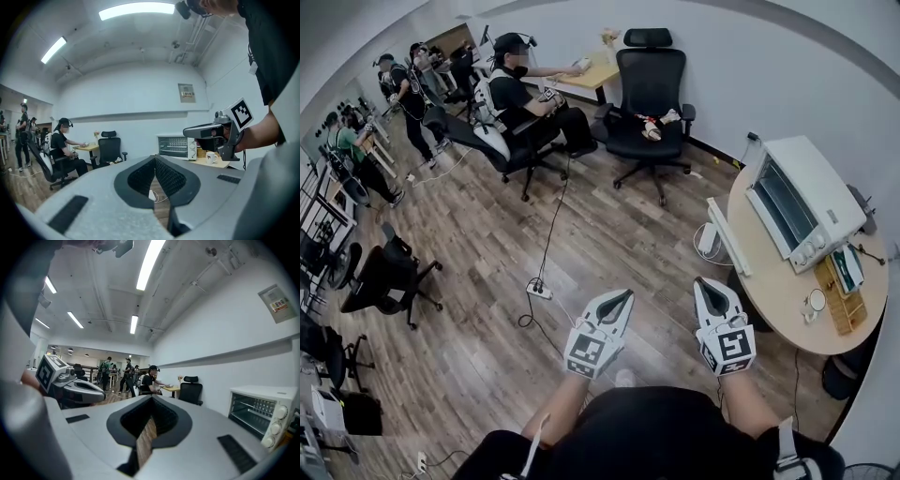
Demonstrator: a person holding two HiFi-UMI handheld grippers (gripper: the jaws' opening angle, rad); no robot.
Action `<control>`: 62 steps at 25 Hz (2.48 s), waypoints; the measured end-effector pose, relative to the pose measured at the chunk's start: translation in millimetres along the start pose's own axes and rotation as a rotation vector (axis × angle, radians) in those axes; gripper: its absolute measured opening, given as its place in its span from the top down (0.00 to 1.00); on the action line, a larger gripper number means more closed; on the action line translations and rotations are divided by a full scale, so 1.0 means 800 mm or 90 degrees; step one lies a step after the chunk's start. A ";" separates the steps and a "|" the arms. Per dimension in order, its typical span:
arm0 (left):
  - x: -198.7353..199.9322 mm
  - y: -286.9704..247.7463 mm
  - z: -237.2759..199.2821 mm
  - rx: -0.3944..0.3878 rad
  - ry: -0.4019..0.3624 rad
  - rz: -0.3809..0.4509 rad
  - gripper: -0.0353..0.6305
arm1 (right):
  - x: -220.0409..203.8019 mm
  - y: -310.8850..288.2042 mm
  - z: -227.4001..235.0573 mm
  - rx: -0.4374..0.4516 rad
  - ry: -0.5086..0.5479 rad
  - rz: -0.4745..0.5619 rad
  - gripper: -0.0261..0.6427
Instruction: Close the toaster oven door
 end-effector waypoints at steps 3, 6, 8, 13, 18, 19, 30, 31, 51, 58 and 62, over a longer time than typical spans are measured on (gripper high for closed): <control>-0.001 0.002 -0.025 -0.011 -0.003 -0.006 0.94 | 0.002 -0.023 -0.011 -0.005 -0.009 0.001 0.97; -0.002 0.004 -0.050 -0.020 -0.006 -0.011 0.94 | 0.003 -0.045 -0.022 -0.019 -0.014 0.001 0.97; 0.002 0.006 -0.069 -0.021 -0.005 -0.011 0.94 | 0.007 -0.062 -0.028 -0.033 -0.015 0.001 0.97; 0.016 0.011 -0.115 -0.017 0.007 0.001 0.94 | 0.022 -0.092 -0.043 -0.046 0.019 -0.008 0.97; 0.014 0.003 -0.141 -0.024 0.019 -0.004 0.94 | 0.018 -0.107 -0.053 -0.031 0.021 -0.024 0.96; 0.014 -0.001 -0.143 -0.028 0.020 -0.006 0.94 | 0.016 -0.111 -0.052 -0.031 0.022 -0.028 0.97; 0.014 -0.084 -0.183 -0.044 0.020 -0.036 0.94 | 0.005 -0.178 -0.013 -0.027 0.077 -0.052 0.97; 0.016 -0.095 -0.186 -0.047 0.019 -0.038 0.94 | 0.002 -0.185 -0.005 -0.025 0.075 -0.055 0.96; 0.051 -0.331 -0.200 -0.117 -0.025 -0.068 0.94 | -0.071 -0.253 0.180 -0.080 0.043 -0.082 0.97; 0.061 -0.373 -0.201 -0.135 -0.041 -0.090 0.94 | -0.084 -0.265 0.218 -0.106 0.036 -0.081 0.97; 0.061 -0.399 -0.199 -0.164 -0.041 -0.101 0.94 | -0.089 -0.264 0.236 -0.130 0.035 -0.090 0.97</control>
Point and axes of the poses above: the fingertips, and each gripper's own axes: y backward along the fingers, z to its right, x out of its top, the point moved 7 cm from there along y, backward along the fingers, and after that the axes turned 14 degrees about y, right-handed, at the moved point
